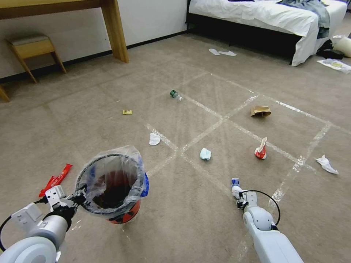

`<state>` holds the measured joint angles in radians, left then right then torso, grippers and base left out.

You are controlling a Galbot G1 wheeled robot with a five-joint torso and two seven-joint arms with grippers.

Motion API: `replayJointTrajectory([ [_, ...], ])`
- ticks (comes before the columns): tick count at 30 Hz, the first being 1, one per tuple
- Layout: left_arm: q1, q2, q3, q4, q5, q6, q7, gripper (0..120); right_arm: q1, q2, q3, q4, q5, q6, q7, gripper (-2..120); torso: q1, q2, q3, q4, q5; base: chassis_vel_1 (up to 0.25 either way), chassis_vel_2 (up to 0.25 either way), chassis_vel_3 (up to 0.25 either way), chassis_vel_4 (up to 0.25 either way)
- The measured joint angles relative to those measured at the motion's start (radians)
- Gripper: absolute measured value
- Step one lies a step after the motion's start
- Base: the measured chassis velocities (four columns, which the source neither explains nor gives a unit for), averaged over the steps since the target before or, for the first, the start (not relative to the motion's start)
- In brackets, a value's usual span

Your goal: Pick up the trash bin and place the garbage on the floor into it.

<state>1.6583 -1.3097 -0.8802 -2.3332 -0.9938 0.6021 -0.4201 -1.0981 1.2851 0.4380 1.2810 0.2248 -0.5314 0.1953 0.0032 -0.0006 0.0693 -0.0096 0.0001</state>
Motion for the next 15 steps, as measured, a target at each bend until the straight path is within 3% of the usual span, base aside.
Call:
replayJointTrajectory([
  [6,0.009,-0.001,0.000,-0.006,0.004,-0.001,0.001,2,-0.017,0.004,0.006,0.007,0.000,0.011,-0.001,24,0.000,0.000,0.000,0.0000,0.0000,0.000,0.000,0.000,0.000],
  [11,0.015,0.000,-0.001,-0.013,0.003,-0.001,0.002,2,-0.052,0.004,0.026,0.056,0.028,0.029,-0.007,5,0.000,0.000,0.000,0.0000,0.0001,0.000,0.000,0.000,0.000],
  [15,0.018,0.002,-0.001,-0.020,0.001,-0.001,0.002,2,-0.087,-0.008,0.043,0.115,0.073,0.049,-0.013,0,0.000,0.000,0.000,0.0000,0.0003,0.000,0.000,0.000,0.000],
])
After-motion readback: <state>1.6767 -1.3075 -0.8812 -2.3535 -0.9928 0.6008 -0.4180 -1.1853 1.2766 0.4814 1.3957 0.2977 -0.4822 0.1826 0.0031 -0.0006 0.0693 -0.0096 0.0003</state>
